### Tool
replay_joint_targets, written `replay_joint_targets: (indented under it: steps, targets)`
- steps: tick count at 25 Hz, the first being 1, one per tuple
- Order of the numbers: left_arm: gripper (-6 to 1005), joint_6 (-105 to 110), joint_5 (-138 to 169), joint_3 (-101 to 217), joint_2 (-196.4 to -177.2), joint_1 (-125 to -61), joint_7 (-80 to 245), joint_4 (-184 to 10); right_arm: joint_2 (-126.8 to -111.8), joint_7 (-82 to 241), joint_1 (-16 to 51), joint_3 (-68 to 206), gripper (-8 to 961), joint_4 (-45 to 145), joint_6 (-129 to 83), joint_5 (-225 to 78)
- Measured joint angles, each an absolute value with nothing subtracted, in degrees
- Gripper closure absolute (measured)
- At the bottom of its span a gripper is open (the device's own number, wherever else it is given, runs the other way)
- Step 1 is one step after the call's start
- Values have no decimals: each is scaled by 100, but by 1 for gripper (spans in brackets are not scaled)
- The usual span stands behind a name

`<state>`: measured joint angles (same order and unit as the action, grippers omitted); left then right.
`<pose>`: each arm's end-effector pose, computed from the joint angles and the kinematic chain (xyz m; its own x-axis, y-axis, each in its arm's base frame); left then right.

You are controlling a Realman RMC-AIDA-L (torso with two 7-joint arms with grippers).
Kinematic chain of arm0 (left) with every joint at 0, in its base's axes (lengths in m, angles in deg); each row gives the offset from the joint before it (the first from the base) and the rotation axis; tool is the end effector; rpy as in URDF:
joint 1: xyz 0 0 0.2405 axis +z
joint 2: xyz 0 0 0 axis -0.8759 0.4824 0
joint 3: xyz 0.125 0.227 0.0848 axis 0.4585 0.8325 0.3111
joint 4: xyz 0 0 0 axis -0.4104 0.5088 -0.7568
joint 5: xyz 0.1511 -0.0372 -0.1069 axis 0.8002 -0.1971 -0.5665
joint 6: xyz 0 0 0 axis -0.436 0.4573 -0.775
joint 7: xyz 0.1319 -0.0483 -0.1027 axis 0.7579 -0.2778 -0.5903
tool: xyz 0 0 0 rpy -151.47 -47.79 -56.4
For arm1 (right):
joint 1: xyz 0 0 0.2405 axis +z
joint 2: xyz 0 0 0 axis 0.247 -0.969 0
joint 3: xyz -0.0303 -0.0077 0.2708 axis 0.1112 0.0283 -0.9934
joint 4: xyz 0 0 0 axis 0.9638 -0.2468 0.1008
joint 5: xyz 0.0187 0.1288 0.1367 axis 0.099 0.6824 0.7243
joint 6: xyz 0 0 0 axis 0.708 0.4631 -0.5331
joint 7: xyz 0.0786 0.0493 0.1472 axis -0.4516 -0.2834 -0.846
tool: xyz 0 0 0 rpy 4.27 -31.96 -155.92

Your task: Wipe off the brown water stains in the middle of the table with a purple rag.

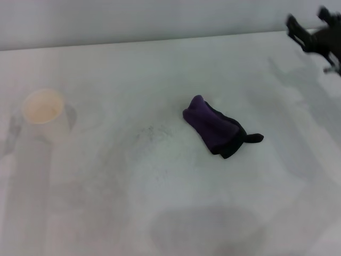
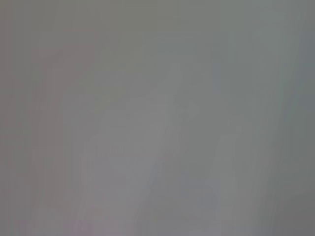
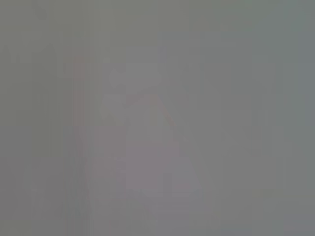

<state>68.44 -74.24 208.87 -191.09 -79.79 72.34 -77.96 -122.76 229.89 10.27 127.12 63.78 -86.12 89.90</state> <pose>-0.3528 0.3100 -0.0080 0.6222 -0.0382 0.7819 0.7817 -0.0231 -0.6232 0.3366 0.3895 0.0293 0.6927 -0.0516 -0.7194 -0.7112 -0.2152 -0.6693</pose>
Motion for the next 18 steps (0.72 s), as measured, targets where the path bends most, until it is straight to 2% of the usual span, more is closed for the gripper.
replay_joint_targets:
  steps: [3,18]
  targets:
    - [112,6828,-7425,20887,-19114,-7979,7152,-7792,-12279,23616,1143,12176,87,5546,-8557,9213]
    - [112,6788,-7410,20628,-19099,-8022,6731,-7834,-12278,23632,1150,11748,95,4905,-8768,9212]
